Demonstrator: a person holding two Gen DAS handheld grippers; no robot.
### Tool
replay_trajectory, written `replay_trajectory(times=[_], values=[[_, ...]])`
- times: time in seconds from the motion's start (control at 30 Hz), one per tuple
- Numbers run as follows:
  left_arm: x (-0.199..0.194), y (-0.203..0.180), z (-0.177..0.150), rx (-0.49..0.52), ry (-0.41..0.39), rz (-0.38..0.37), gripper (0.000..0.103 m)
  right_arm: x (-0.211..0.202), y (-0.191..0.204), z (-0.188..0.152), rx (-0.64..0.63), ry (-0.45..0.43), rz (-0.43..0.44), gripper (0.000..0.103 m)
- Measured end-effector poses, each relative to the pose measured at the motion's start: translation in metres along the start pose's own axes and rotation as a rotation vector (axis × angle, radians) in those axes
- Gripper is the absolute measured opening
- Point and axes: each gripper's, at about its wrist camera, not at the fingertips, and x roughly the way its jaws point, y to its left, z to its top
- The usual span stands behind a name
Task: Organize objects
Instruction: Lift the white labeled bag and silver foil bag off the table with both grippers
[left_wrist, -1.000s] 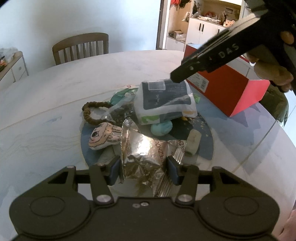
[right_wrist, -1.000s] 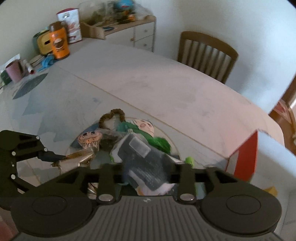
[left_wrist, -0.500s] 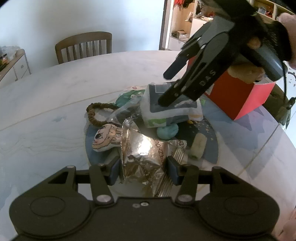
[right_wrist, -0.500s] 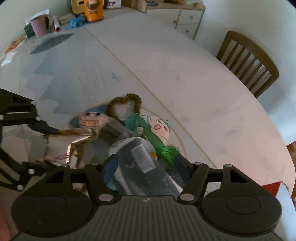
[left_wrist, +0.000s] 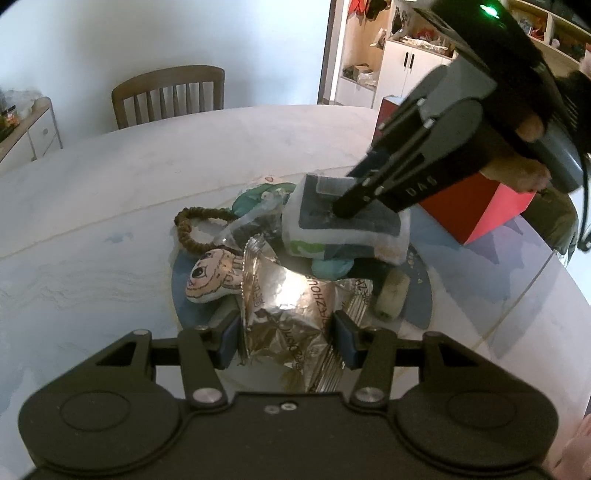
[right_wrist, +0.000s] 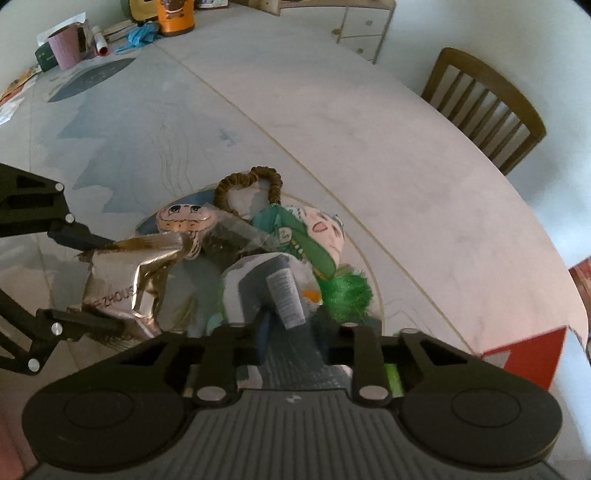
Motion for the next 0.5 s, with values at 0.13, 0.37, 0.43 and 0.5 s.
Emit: replay_trajectory(times=[0.13, 0.37, 0.43, 0.5], values=[[-0.004, -0.001, 0.001, 0.005, -0.009, 0.0, 0.051, -0.011, 0.012, -0.008, 0.046, -0.021, -0.063, 0.01], [-0.015, -0.007, 0.009, 0.027, -0.033, -0.013, 0.051, -0.039, 0.017, -0.025, 0.241, -0.088, -0.111, 0.008], [-0.018, -0.01, 0.012, 0.035, -0.041, -0.017, 0.051, -0.05, 0.014, -0.03, 0.306, -0.112, -0.115, 0.008], [-0.023, -0.013, 0.016, 0.042, -0.049, -0.025, 0.051, -0.064, 0.011, -0.037, 0.378, -0.143, -0.116, 0.008]])
